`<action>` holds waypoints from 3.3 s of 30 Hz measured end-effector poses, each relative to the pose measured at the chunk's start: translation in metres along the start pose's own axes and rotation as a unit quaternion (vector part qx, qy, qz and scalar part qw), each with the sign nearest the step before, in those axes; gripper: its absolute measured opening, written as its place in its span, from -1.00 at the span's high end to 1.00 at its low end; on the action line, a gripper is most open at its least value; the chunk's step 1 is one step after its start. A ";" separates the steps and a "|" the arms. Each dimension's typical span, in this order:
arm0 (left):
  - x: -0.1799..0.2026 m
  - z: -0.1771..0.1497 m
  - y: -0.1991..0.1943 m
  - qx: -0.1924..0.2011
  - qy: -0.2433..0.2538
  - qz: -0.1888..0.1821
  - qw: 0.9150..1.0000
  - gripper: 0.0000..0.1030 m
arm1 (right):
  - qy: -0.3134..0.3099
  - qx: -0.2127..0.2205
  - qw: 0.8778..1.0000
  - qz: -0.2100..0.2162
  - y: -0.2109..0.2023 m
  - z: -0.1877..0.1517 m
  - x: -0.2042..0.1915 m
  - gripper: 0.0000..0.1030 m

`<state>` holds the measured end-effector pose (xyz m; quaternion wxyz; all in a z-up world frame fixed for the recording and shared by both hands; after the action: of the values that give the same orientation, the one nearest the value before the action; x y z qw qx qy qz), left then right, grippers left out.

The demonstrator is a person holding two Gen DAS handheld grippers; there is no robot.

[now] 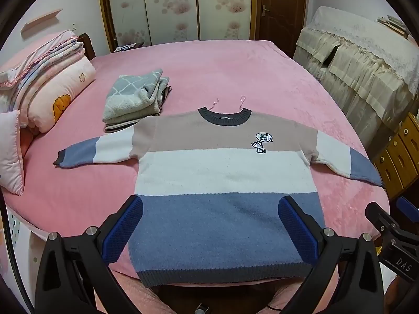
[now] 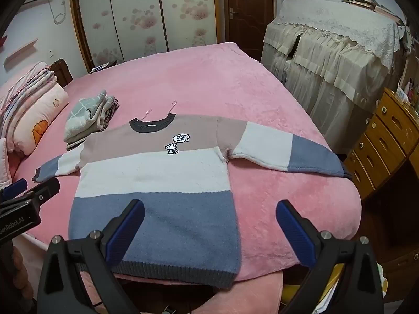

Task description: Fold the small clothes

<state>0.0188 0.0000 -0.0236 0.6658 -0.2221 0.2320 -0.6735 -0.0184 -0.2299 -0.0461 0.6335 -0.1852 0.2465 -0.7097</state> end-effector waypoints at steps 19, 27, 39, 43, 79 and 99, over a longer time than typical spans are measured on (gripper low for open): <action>0.006 -0.005 -0.002 -0.001 0.004 -0.002 1.000 -0.99 | 0.001 -0.003 1.000 0.004 -0.001 -0.007 0.006 -0.96; 0.011 -0.010 -0.004 -0.005 0.003 -0.004 1.000 -0.99 | -0.002 -0.006 1.000 0.007 -0.003 -0.009 0.008 -0.96; 0.011 -0.009 -0.004 -0.006 0.002 -0.004 1.000 -0.99 | -0.007 -0.007 1.000 0.011 -0.005 -0.007 0.005 -0.96; 0.011 -0.010 -0.004 -0.006 0.002 -0.004 1.000 -0.99 | -0.006 -0.007 1.000 0.011 -0.005 -0.007 0.005 -0.96; 0.036 0.022 -0.020 0.018 0.033 -0.014 0.999 -0.99 | -0.043 0.079 0.996 0.010 -0.038 0.052 0.027 -0.96; 0.109 0.057 -0.008 0.036 0.045 -0.078 0.995 -0.99 | -0.038 0.133 0.988 -0.069 -0.051 0.082 0.098 -0.96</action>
<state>0.0456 -0.1102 0.0259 0.6078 -0.1845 0.2192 -0.7406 -0.0250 -0.3325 0.0451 0.6108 -0.1423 0.1125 -0.7707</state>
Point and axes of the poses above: each gripper's, at about its wrist camera, not at the fingertips, and y roughly the way its jaws point, x to its right, z to its top, the point moved 3 cm from there along y, roughly the way its jaws point, and after that the axes turned 14 degrees about x, right-handed, at the moved point
